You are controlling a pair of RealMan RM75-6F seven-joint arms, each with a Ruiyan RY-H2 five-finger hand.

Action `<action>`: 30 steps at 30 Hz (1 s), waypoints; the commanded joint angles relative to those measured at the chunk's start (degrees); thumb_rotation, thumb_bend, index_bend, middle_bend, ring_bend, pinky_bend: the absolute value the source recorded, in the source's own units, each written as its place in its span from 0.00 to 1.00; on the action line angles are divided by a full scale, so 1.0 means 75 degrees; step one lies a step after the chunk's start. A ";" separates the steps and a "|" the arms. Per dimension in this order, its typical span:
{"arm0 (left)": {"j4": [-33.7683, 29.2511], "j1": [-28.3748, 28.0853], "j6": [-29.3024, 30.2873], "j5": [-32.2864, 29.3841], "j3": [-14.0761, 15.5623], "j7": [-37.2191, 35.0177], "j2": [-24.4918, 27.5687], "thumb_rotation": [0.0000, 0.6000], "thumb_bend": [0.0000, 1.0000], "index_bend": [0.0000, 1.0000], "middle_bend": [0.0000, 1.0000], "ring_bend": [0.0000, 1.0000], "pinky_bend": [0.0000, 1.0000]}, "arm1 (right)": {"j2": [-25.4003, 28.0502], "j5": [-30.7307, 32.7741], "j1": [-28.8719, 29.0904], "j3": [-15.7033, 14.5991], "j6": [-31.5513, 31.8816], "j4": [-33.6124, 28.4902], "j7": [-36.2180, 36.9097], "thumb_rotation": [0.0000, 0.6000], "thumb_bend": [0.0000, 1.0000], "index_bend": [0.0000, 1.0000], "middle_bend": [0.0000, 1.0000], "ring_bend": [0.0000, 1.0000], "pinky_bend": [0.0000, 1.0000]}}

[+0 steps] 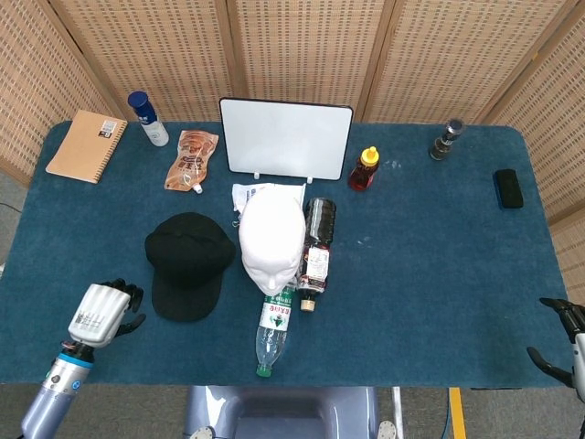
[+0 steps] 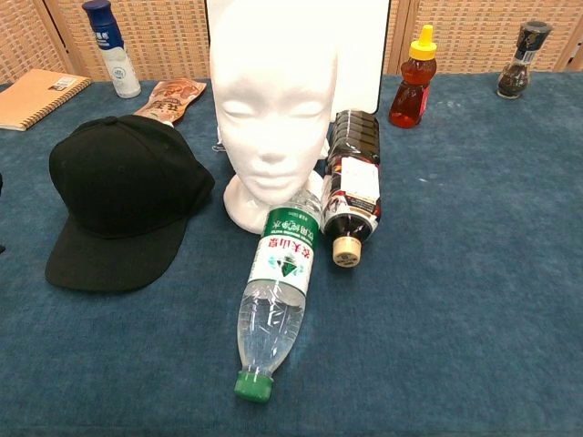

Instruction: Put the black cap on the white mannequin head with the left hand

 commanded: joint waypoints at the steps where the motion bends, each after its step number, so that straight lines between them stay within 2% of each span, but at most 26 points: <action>1: 0.0259 -0.0086 -0.0090 -0.0126 -0.0034 -0.0034 -0.0363 1.00 0.19 0.67 0.66 0.53 0.73 | -0.0019 0.0031 0.0001 -0.0010 -0.0045 0.0027 0.0025 1.00 0.20 0.24 0.29 0.29 0.31; 13: 0.0784 -0.0251 -0.0435 -0.0355 0.0102 0.0183 -0.1143 1.00 0.17 0.67 0.66 0.53 0.73 | -0.0022 0.0075 -0.0017 -0.0004 -0.0048 0.0085 0.0058 1.00 0.20 0.24 0.29 0.29 0.31; 20: 0.1489 -0.0203 -0.0232 -0.0232 0.0238 0.0386 -0.1792 1.00 0.16 0.67 0.66 0.53 0.73 | -0.0064 0.0098 -0.0007 -0.0010 -0.0101 0.0135 0.0086 1.00 0.20 0.24 0.29 0.29 0.31; 30: 0.2220 -0.0202 0.0056 -0.0139 0.0235 0.0291 -0.2470 1.00 0.16 0.67 0.66 0.51 0.73 | -0.0024 0.0152 -0.0051 0.0008 -0.0056 0.0170 0.0134 1.00 0.20 0.24 0.29 0.29 0.31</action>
